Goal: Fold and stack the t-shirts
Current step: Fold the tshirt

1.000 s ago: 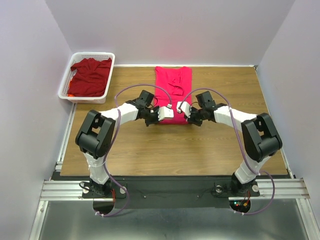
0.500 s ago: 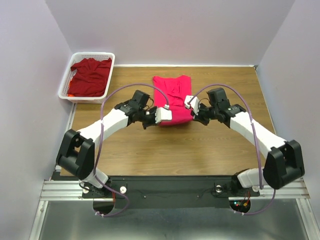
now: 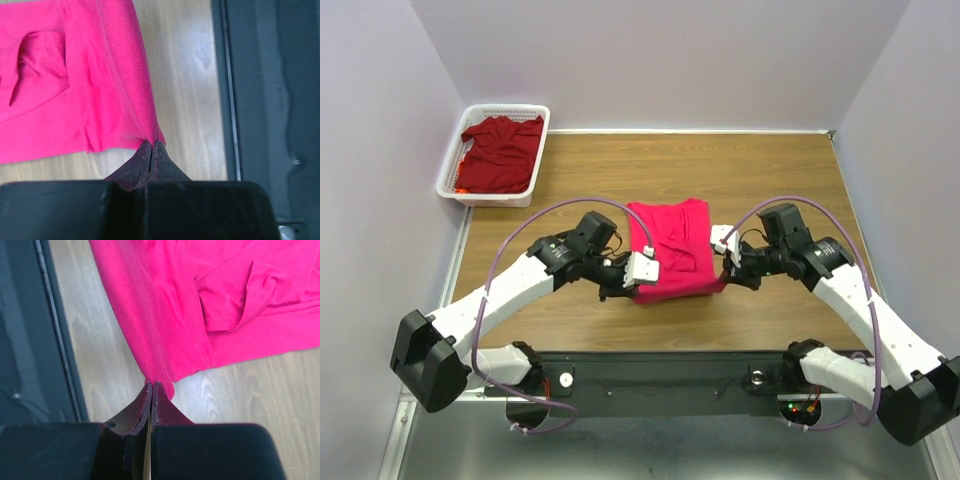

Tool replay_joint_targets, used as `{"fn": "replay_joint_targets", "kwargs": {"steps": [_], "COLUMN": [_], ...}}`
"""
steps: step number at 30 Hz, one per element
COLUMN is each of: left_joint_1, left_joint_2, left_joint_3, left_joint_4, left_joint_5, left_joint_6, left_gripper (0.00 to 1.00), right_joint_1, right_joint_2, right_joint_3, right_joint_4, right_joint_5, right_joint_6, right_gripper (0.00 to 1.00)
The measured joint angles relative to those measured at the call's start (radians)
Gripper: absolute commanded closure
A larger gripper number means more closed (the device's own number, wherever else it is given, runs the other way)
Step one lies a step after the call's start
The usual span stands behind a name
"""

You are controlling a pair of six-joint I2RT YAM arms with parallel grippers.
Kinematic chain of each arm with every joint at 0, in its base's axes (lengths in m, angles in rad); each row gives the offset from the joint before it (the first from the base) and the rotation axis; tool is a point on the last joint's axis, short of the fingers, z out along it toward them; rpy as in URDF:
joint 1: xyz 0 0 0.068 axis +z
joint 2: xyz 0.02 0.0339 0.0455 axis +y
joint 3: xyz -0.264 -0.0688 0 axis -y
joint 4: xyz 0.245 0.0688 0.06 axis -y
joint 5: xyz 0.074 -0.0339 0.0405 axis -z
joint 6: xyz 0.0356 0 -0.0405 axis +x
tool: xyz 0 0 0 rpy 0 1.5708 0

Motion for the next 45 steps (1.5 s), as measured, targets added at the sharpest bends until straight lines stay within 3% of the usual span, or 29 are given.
{"fn": "replay_joint_targets", "kwargs": {"steps": [6,12,22,27,34,40,45], "left_joint_1": [0.01,0.139,0.303,0.363,0.387,0.384,0.368], "left_joint_2": [0.051,0.218,0.744,0.963,1.07,1.062,0.953], "left_joint_3": [0.124,0.335,0.85,0.991,0.969,0.925,0.734], "left_joint_4": [-0.127,-0.216,-0.295,-0.268,-0.212,-0.144,-0.102], "left_joint_5": [0.012,0.036,0.038,0.024,-0.021,-0.019,0.011], "left_joint_6": [-0.008,0.066,0.177,0.173,0.161,0.122,0.118], "left_gripper": [1.0,1.0,1.0,1.0,0.99,1.0,1.0], "right_joint_1": [0.0,-0.042,-0.206,-0.224,-0.223,-0.223,-0.219], "right_joint_2": [0.069,0.27,0.774,1.035,1.231,1.194,1.077], "right_joint_3": [0.093,0.257,0.595,0.801,0.891,0.798,0.641], "right_joint_4": [-0.067,-0.071,-0.057,-0.048,-0.016,0.026,0.031], "right_joint_5": [0.01,0.021,-0.035,-0.048,-0.076,-0.084,-0.09], "right_joint_6": [-0.002,-0.071,-0.229,-0.248,-0.189,-0.162,-0.149], "right_gripper": [0.99,0.99,0.99,1.0,0.99,1.0,0.99]}}
